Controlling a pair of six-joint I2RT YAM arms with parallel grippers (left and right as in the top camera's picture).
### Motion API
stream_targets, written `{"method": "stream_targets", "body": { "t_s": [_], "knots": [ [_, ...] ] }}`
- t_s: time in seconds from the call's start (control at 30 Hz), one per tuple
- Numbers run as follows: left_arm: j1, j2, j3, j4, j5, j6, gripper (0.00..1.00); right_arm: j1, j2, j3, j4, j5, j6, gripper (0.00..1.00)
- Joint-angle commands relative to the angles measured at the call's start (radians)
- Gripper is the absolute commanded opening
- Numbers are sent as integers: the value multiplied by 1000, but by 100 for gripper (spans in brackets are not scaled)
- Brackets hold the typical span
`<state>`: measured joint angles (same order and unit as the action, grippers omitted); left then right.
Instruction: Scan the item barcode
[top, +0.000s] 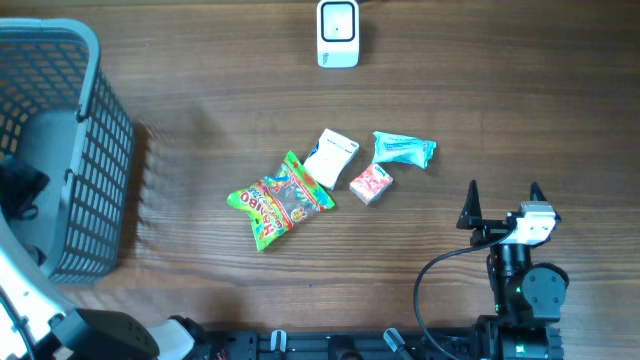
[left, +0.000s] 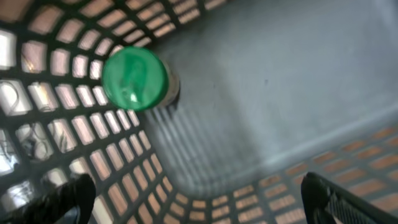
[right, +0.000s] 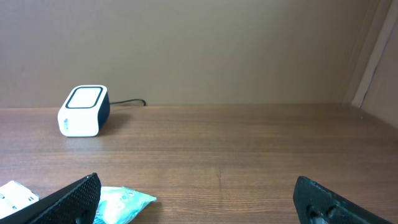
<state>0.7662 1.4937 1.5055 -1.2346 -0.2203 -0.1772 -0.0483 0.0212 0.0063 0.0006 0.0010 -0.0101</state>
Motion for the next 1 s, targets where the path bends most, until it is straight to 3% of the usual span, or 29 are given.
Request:
{"method": "stream_targets", "body": {
  "t_s": [0.0,0.13,0.27,0.37,0.43,0.57,0.6,0.63,0.67,0.77,0.9,0.97],
  "knots": [
    [5,35,-89,34,-63,287,100,5,-7,-1,5,-1,-13,100],
    [26,84,-143,69,-277,305,100,5,-7,-1,6,-1,-13,100],
    [115,117,-146,119,-287,305,100,5,-7,-1,5,-1,-14,100],
    [200,117,-146,175,-261,304,100,5,-7,-1,5,-1,-13,100],
    [251,119,-146,209,-146,304,100,5,-7,-1,5,-1,-13,100],
    [274,158,-146,249,-88,304,100,5,-7,-1,5,-1,-14,100],
    [273,172,-146,253,-53,304,93,5,-7,-1,6,-1,-13,100],
    [273,180,-146,254,-23,304,81,5,-7,-1,5,-1,-14,100],
    [273,187,-146,255,27,304,50,5,-7,-1,5,-1,-14,100],
    [273,188,-146,250,157,299,5,5,-7,-1,5,-1,-14,100],
    [273,188,-146,230,185,292,4,5,-7,-1,5,-1,-14,100],
    [273,188,-146,228,86,203,4,5,-7,-1,5,-1,-14,100]
  ]
}}
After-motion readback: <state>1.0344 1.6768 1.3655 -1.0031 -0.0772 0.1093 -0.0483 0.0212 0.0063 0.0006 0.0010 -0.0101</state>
